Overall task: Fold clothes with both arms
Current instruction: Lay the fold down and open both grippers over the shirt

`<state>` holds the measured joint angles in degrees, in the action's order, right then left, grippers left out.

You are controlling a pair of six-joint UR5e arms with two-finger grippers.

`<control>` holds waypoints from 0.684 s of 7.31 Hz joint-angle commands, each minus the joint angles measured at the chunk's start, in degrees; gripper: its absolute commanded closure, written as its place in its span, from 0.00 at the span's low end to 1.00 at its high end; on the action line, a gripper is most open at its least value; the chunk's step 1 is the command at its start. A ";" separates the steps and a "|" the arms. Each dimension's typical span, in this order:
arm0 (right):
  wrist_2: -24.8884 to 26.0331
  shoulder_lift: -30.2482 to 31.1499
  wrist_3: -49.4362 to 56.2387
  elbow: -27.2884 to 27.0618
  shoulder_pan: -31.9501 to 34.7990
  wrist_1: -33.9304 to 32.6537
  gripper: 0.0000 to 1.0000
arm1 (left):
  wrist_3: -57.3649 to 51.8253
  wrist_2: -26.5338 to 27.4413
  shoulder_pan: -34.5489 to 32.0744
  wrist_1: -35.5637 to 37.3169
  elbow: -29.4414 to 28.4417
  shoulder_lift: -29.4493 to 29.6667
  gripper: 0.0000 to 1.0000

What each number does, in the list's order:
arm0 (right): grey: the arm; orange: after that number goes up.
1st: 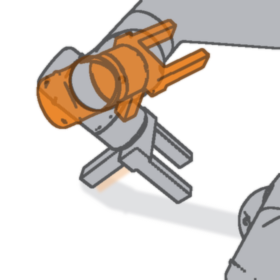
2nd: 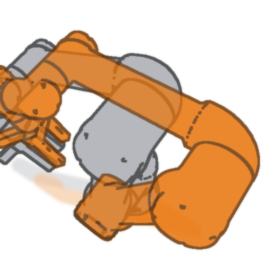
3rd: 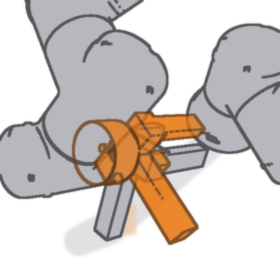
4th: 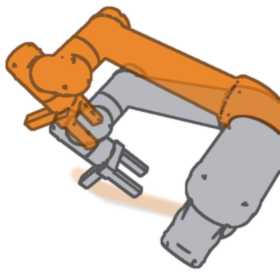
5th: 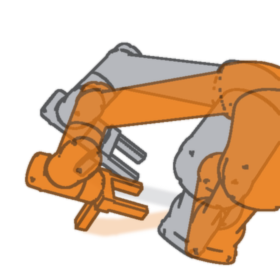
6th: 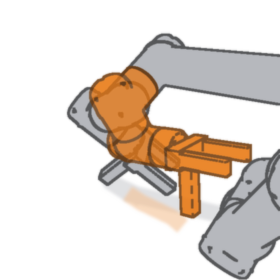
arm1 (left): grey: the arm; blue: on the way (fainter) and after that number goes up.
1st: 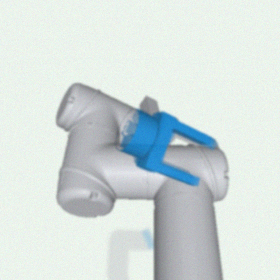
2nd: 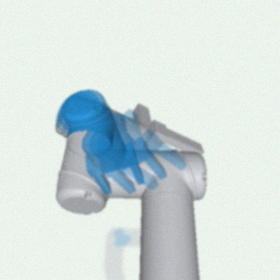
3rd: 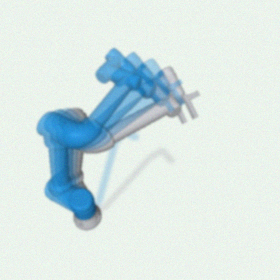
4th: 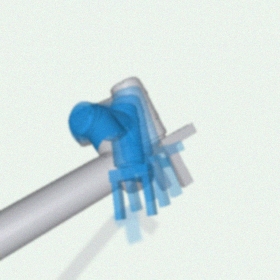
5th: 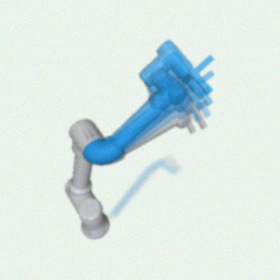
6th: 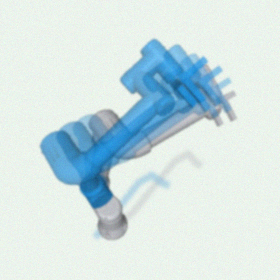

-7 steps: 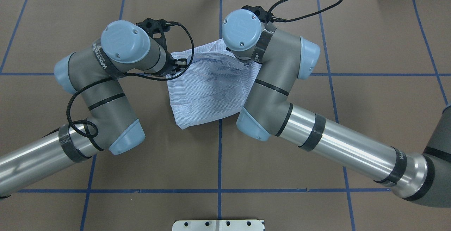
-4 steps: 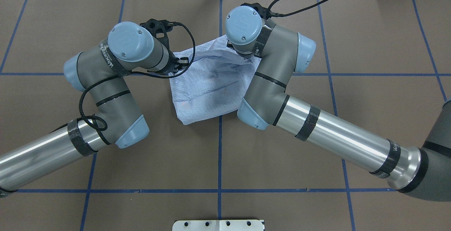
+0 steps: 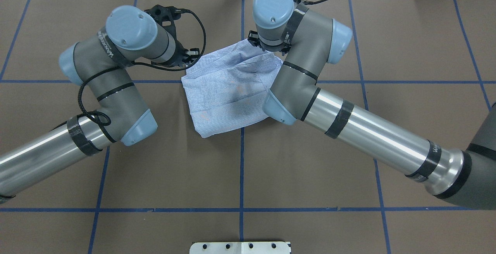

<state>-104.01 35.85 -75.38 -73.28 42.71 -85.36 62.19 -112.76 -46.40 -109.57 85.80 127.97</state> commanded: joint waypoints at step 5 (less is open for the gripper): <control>-8.37 12.25 21.60 -22.45 6.12 -17.61 0.00 | -22.64 -6.51 -7.19 11.49 22.08 -14.40 0.00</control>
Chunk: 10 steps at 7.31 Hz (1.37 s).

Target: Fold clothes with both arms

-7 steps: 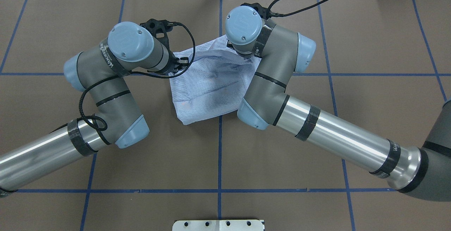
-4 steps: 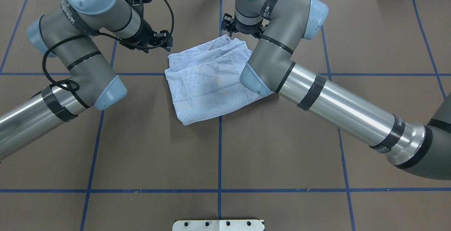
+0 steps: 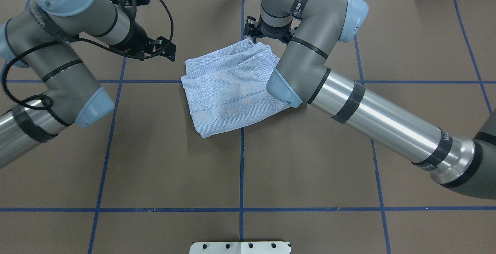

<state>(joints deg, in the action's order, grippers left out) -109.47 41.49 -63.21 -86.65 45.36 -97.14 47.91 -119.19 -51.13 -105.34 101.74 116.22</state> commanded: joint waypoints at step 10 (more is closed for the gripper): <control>-20.08 57.79 71.92 -22.42 42.52 -2.29 0.00 | -55.03 -10.36 -39.83 20.79 6.46 -30.16 0.00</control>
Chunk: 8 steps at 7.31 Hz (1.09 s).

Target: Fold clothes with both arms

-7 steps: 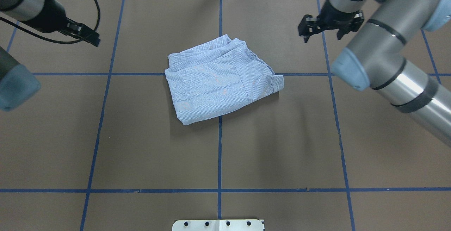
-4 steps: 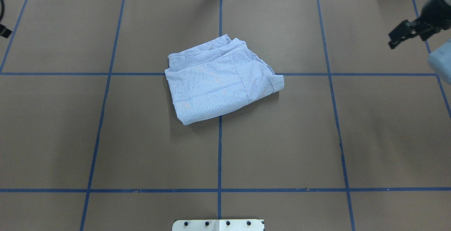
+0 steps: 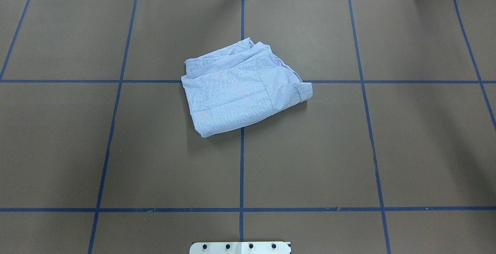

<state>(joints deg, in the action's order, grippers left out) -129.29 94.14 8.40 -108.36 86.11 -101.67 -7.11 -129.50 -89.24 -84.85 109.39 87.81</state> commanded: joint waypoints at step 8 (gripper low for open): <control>-1.23 8.34 -1.10 -2.47 2.40 3.58 0.00 | 1.30 -6.03 -1.55 0.38 -1.90 -6.96 0.00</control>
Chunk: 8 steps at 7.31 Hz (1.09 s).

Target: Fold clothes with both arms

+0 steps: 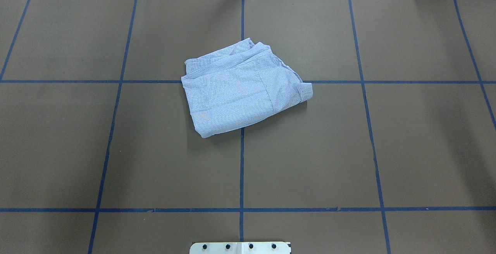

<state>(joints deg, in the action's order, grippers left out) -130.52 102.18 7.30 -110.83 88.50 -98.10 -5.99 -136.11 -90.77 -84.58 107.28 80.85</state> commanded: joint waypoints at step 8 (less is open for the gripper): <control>0.00 2.06 -0.18 0.00 0.01 4.32 0.00 | 0.01 1.20 -0.11 -0.06 2.14 -0.25 0.00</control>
<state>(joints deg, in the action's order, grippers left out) -130.52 104.23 7.13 -110.87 88.51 -93.79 -5.98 -134.88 -90.87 -84.64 109.30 80.60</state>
